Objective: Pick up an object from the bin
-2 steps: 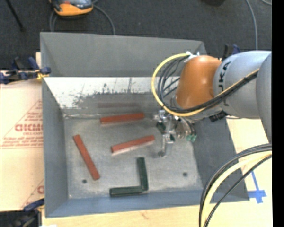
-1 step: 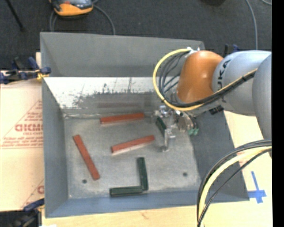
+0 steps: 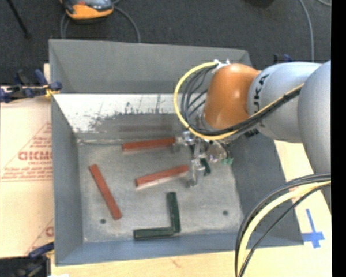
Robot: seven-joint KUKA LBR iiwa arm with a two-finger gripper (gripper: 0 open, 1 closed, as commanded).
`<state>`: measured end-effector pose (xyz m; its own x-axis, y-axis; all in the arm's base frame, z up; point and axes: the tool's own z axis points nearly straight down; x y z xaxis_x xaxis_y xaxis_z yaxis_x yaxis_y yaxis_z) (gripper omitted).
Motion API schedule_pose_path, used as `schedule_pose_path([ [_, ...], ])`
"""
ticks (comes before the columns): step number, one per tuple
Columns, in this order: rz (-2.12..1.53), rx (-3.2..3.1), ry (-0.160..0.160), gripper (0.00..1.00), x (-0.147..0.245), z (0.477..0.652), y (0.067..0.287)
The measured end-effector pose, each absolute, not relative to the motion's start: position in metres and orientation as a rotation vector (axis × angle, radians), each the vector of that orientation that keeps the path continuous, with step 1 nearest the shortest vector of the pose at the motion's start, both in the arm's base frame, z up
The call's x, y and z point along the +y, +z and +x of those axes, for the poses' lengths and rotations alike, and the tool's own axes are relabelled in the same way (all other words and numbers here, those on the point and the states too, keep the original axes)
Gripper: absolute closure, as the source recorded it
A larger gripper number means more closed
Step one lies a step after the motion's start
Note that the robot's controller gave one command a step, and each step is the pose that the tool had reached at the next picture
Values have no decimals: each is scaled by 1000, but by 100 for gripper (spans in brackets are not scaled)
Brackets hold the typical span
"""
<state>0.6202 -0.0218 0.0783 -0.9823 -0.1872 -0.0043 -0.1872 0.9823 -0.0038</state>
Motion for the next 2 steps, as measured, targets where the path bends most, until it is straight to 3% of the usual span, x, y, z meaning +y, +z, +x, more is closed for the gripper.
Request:
schedule_pose_path([
  [1,-453,3105,-1,0,26,598,82],
  [2,-649,3068,-2,100,2,646,72],
])
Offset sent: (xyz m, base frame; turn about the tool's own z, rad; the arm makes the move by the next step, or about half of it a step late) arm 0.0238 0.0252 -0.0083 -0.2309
